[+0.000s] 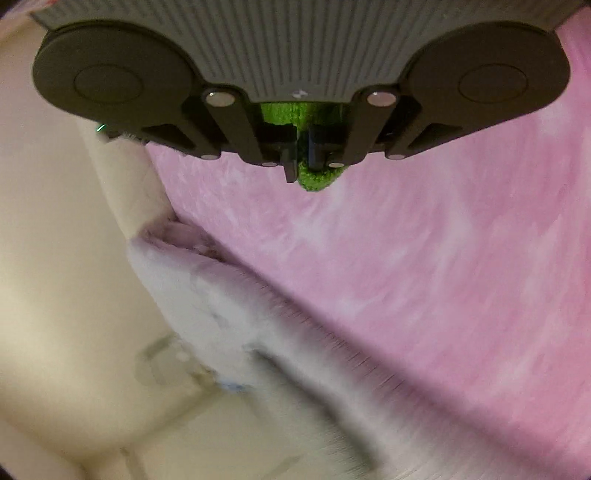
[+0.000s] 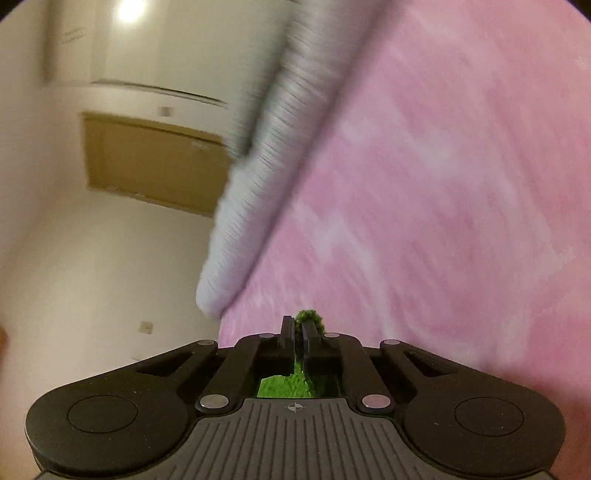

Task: Fold clothes

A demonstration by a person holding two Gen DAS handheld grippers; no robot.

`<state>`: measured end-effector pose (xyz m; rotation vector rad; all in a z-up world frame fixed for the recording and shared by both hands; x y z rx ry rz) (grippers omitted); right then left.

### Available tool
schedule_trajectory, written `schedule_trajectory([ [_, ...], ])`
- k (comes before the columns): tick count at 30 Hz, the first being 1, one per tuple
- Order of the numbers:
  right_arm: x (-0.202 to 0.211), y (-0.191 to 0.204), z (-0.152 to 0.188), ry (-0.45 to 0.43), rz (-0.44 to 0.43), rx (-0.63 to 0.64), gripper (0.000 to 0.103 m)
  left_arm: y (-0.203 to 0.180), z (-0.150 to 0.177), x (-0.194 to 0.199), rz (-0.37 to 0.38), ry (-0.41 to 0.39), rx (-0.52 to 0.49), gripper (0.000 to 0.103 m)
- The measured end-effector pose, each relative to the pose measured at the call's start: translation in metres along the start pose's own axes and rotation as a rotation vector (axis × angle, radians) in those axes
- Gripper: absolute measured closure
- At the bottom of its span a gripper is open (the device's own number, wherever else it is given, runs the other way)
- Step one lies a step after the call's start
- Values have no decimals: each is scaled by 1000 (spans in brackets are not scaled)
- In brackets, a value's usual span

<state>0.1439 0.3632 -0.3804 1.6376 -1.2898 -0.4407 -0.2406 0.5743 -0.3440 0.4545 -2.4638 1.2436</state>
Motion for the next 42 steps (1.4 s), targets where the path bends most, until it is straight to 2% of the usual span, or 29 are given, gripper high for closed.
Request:
schedule_trajectory([
  [3,16,35,-14,-111,-4,251,98,-24,-23,-5,-13,-80,-190,101],
  [5,24,44,-20,-203,20,366,98,-26,-26,-25,-152,-96,-352,98],
  [7,9,23,-22,-172,161,310,98,-7,-24,-56,-299,-10,-360,92],
  [8,-2,8,-23,-108,225,249,95,6,-20,-68,-366,35,-333,92],
  [10,-19,-33,-19,19,383,38,79,32,-9,-81,-491,97,-272,92],
  [12,-2,-44,-11,-15,375,-36,51,45,0,-66,-531,79,-240,85],
  [14,19,-47,-3,-44,347,-70,42,55,6,-42,-503,61,-166,80],
  [16,34,-39,6,-47,315,-77,42,69,19,-11,-468,41,-36,78],
  [19,59,-25,37,-37,255,-113,42,83,54,33,-416,48,109,78],
  [21,76,-13,60,-11,281,-103,42,89,82,57,-390,50,195,78],
  [25,103,8,109,41,420,-49,42,84,125,90,-296,4,354,78],
  [27,108,17,129,48,459,-32,42,69,139,89,-259,-4,371,78],
  [29,105,34,140,48,492,45,42,47,149,81,-250,-9,309,78],
  [32,90,73,150,78,541,235,42,-1,163,64,-288,-20,94,78],
  [36,68,105,178,244,694,510,42,-50,183,47,-360,25,-253,78],
  [37,69,107,184,254,705,533,42,-54,184,49,-372,26,-295,78],
  [39,75,110,194,266,717,567,42,-43,176,63,-320,8,-210,78],
  [41,85,106,194,233,692,510,42,-15,162,77,-234,-34,4,75],
  [42,88,101,192,212,681,462,42,2,155,84,-222,-62,112,75],
])
Point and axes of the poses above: each gripper's, at about its wrist camera, not at the fingertips, and x roughly against the way its jaws point, y to its left, z to its underside, the point moved 3 cm from there along -x, roughly the way its jaws point, and after that the axes turned 4 degrees about x, right-handed, at the moved point
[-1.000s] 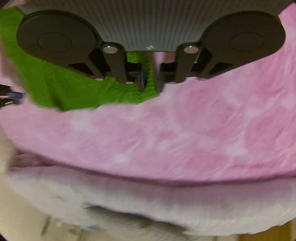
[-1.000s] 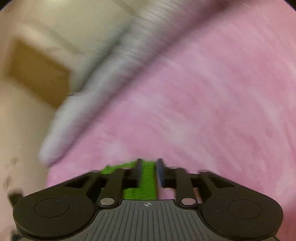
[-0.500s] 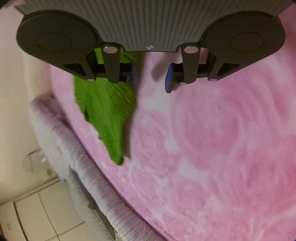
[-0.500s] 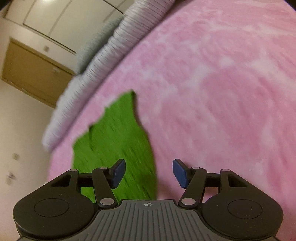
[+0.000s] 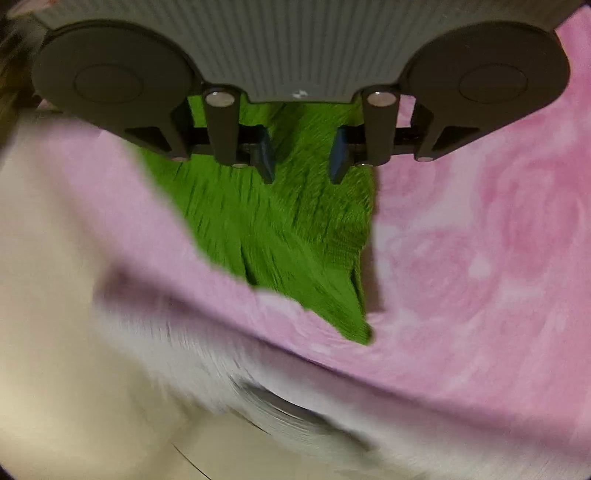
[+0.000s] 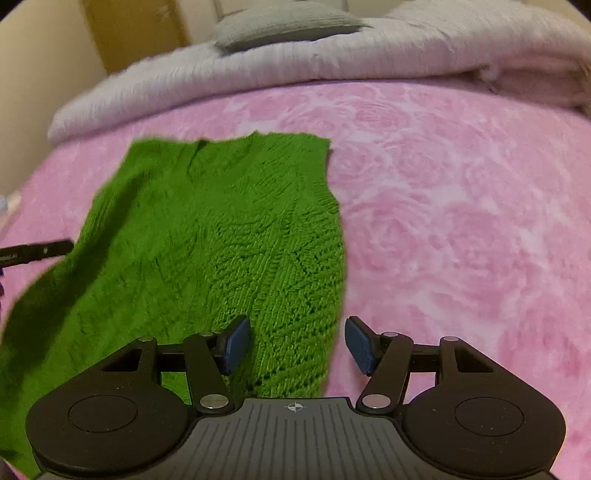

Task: Fold clothes

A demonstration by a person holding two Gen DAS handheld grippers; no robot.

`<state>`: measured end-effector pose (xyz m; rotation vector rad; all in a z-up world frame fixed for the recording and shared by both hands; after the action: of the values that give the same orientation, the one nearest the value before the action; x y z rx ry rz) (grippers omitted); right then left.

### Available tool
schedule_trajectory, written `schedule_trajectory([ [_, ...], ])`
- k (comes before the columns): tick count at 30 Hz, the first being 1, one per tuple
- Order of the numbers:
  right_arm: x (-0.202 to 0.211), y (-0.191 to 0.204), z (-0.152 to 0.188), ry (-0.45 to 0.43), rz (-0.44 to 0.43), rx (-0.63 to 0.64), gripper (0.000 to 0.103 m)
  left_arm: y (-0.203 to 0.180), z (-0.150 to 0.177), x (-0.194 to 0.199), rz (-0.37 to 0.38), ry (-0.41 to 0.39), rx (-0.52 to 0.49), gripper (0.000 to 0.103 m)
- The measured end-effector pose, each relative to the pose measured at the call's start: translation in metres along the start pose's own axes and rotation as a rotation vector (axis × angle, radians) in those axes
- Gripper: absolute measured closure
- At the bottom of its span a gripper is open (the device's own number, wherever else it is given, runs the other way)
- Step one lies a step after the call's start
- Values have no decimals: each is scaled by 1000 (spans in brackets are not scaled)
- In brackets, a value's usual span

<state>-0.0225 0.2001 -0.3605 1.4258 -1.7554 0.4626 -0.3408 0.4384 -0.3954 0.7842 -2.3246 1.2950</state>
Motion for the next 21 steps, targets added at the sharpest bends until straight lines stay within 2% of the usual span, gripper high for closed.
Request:
schedule_trajectory([
  [1,-1,-6,0,-6,-13,-51,42,19,-8,1,-11,-21,105,75],
  [2,-3,-10,0,-10,-19,-84,42,29,-12,0,-20,-20,156,75],
  [4,-6,-17,1,-18,-29,-144,42,42,-16,-8,-40,7,194,73],
  [6,-7,-20,1,-18,-45,-175,42,44,-11,-21,-17,68,224,71],
  [9,-11,-24,4,-10,-53,-206,42,50,-5,-33,4,68,303,71],
  [12,-14,-29,8,-4,-54,-227,42,53,-7,-36,54,46,356,92],
  [13,-14,-30,8,-4,-58,-232,42,52,-10,-35,79,36,365,93],
  [14,-14,-31,9,-5,-61,-237,42,44,-14,-27,98,7,323,93],
  [15,-14,-34,10,-7,-68,-245,42,29,-19,-11,93,-42,214,94],
  [16,-14,-36,11,-10,-75,-251,42,11,-24,6,38,-95,45,94],
  [18,-16,-38,11,-11,-83,-254,42,-29,-16,25,-214,-170,-409,99],
  [19,-17,-38,11,-11,-80,-250,42,-35,-9,20,-363,-146,-588,99],
  [20,-18,-37,10,-12,-77,-245,42,-33,0,9,-519,-86,-732,103],
  [21,-19,-37,10,-12,-74,-241,42,-20,6,-2,-621,-15,-784,103],
])
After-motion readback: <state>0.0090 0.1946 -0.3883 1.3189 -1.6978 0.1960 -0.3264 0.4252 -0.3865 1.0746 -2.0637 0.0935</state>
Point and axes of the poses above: each gripper's, at about its wrist camera, not at the fingertips, and x roughly against the way its jaws point, y to its left, z to its underside, the point moved 3 cm from there along -x, roughly the way its jaws point, and after that the axes turned 4 degrees about x, right-handed, at the moved point
